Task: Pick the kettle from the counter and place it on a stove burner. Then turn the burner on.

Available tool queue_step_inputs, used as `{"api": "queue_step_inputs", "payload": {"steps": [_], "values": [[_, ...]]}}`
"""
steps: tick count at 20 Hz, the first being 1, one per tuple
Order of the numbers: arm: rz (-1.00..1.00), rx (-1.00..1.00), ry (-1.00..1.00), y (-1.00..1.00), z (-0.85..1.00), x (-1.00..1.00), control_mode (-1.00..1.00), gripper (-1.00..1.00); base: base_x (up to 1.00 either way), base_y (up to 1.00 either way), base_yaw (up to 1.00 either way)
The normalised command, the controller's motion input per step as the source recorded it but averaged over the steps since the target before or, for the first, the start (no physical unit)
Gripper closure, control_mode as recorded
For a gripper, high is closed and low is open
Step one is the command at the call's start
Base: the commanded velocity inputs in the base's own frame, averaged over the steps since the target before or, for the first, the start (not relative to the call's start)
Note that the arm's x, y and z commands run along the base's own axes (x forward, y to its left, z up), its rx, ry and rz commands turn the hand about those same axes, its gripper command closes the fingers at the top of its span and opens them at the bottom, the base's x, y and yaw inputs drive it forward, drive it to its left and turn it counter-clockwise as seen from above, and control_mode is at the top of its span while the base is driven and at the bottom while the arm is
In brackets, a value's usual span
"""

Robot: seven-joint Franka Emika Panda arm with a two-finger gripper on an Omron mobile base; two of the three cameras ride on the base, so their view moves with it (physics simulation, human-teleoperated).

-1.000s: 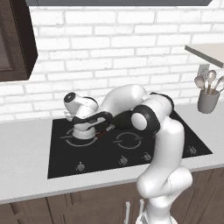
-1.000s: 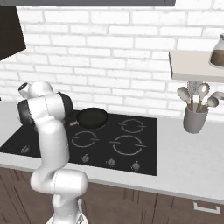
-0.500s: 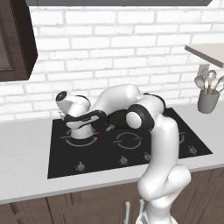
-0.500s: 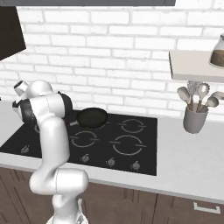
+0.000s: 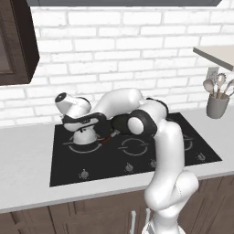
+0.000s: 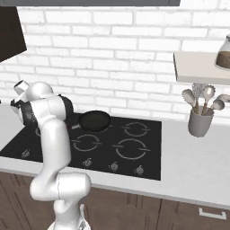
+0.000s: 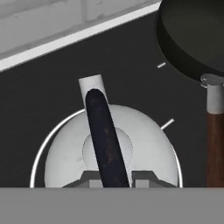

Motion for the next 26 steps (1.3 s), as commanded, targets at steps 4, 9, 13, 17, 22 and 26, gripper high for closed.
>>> {"api": "queue_step_inputs", "payload": {"steps": [4,9,13,17,22,26], "values": [[-0.02,0.0,0.02,0.0,-0.17,-0.08,-1.0,-1.0,0.0,0.0,0.0],[-0.03,0.0,0.0,0.0,-0.11,-0.12,-1.0,-1.0,0.0,0.0,0.0],[-0.03,0.0,0.0,0.0,-0.04,-0.15,-1.0,-1.0,0.0,0.0,0.0],[-0.03,0.0,0.0,0.0,0.0,-0.21,-1.0,-1.0,0.0,0.0,0.0],[0.0,0.0,0.0,0.03,0.0,-0.46,-1.0,-1.0,0.0,0.0,0.0],[0.0,0.0,0.0,0.1,0.0,-0.66,-1.0,-1.0,0.0,0.0,0.0]]}}
